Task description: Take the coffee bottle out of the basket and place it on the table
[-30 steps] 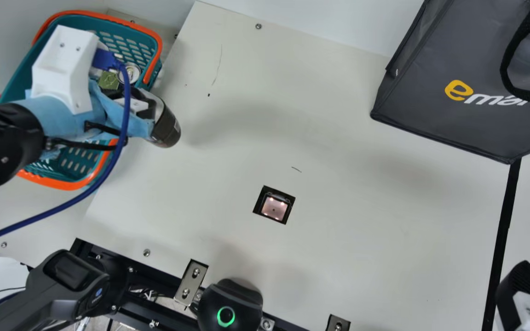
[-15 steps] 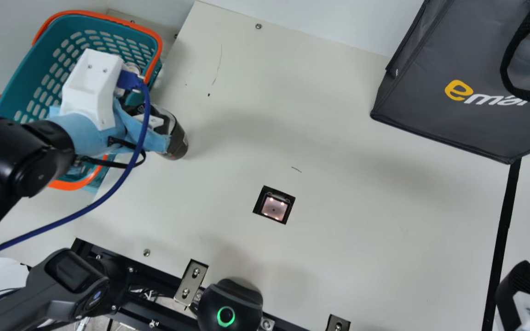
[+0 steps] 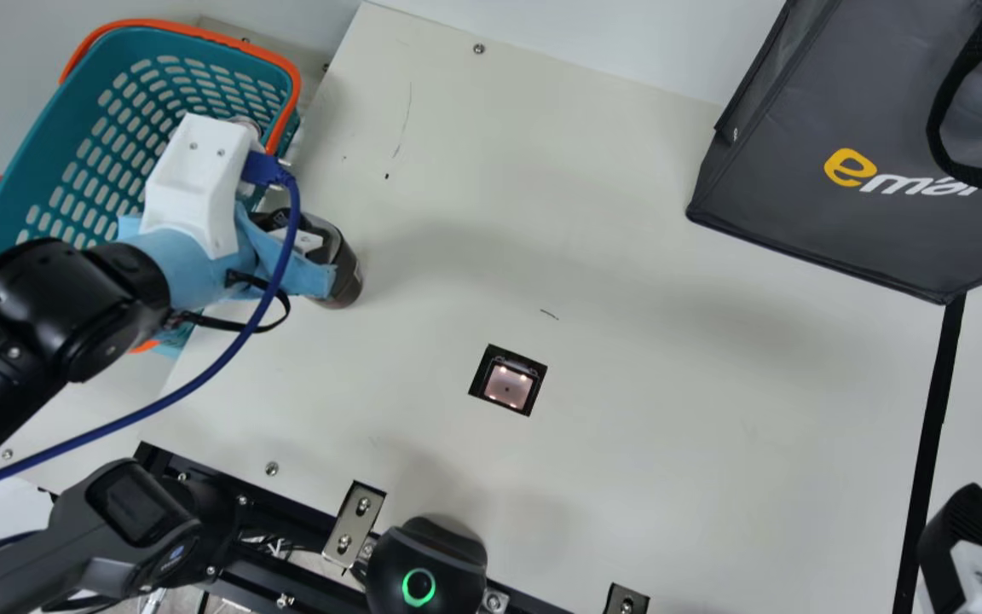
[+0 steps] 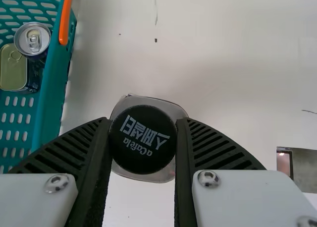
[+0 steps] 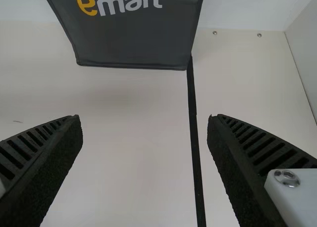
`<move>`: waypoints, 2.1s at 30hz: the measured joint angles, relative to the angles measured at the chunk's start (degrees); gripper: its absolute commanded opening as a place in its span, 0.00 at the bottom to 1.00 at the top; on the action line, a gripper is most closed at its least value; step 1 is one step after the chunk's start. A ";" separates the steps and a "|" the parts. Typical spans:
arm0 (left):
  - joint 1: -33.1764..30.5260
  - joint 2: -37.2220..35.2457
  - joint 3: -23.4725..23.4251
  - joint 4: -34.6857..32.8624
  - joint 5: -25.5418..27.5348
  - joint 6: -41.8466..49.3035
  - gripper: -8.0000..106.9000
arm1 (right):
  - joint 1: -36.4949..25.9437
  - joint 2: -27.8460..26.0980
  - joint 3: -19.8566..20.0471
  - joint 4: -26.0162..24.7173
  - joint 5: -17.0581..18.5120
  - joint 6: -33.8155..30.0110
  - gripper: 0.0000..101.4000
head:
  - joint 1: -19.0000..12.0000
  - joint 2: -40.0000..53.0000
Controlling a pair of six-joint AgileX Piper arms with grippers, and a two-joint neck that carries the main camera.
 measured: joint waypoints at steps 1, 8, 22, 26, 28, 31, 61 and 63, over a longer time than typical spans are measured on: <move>-0.16 0.00 0.25 0.30 0.00 -0.44 0.16 | 0.00 0.00 0.00 0.00 0.00 0.00 0.90 | 0.00 0.00; -1.56 0.11 0.77 1.74 -0.29 -3.28 0.28 | 0.00 0.00 0.00 0.00 0.00 0.00 0.90 | 0.00 0.00; -3.44 0.43 0.99 3.98 0.02 -6.82 0.64 | 0.00 0.00 0.00 0.00 0.00 0.00 0.90 | 0.00 0.00; -3.46 0.56 0.99 4.34 0.02 -7.32 0.66 | 0.00 0.00 0.00 0.00 0.00 0.00 0.90 | 0.00 0.00; -3.56 0.67 0.87 4.52 0.02 -7.59 0.65 | 0.00 0.00 0.00 0.00 0.00 0.00 0.90 | 0.00 0.00; -3.56 0.77 0.76 4.73 0.16 -7.87 0.68 | 0.00 0.00 0.00 0.00 0.00 0.00 0.90 | 0.00 0.00; -0.25 -1.43 -8.11 2.60 3.67 -1.65 0.85 | 0.00 0.00 0.00 0.00 0.00 0.00 0.90 | 0.00 0.00; 0.08 -1.68 -8.81 2.34 3.89 -0.92 0.85 | 0.00 0.00 0.00 0.00 0.00 0.00 0.90 | 0.00 0.00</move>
